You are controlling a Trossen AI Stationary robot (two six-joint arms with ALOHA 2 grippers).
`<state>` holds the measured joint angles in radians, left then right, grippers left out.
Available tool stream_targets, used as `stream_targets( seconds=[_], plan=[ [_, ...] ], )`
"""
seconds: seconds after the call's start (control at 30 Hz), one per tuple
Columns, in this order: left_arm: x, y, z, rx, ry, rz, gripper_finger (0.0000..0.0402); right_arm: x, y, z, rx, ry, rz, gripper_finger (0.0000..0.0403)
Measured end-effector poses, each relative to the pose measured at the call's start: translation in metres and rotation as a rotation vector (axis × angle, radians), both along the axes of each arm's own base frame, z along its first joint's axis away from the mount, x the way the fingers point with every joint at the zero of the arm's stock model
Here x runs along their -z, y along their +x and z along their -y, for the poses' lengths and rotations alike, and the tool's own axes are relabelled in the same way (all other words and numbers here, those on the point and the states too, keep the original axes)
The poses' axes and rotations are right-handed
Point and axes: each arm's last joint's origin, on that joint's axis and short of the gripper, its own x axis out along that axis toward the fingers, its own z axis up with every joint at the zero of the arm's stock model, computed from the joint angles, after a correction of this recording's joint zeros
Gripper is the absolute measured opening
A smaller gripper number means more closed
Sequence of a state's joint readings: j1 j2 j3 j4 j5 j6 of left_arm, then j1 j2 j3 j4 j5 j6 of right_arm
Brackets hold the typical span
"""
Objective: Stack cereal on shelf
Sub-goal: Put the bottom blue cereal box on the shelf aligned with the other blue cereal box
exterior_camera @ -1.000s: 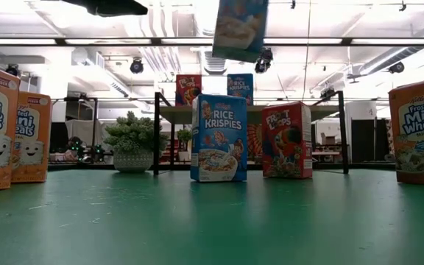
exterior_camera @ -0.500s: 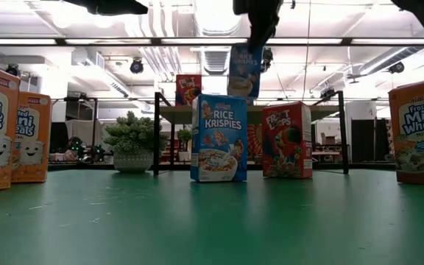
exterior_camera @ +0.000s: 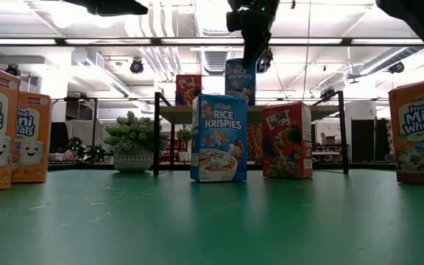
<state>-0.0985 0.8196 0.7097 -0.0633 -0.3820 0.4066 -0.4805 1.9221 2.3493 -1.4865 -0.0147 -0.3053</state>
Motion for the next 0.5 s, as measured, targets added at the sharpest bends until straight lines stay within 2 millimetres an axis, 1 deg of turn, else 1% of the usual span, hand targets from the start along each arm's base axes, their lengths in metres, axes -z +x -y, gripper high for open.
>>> stream_targets(
  seconds=[0.1,0.23,0.5],
  plan=[
    [0.0000,0.0000,0.0000,-0.001,-0.005,0.001,0.0015,0.0028,0.0024,0.0016,-0.017,-0.019,-0.014,0.0150],
    [0.0005,-0.0001,0.0000,-0.001,-0.007,-0.003,0.0015,0.0039,0.0055,0.0034,0.006,-0.020,0.004,0.0156],
    [0.0004,-0.0002,0.0000,-0.003,-0.016,0.000,0.0015,0.0061,0.0066,0.0040,0.022,-0.011,0.001,0.0214]
  ],
)
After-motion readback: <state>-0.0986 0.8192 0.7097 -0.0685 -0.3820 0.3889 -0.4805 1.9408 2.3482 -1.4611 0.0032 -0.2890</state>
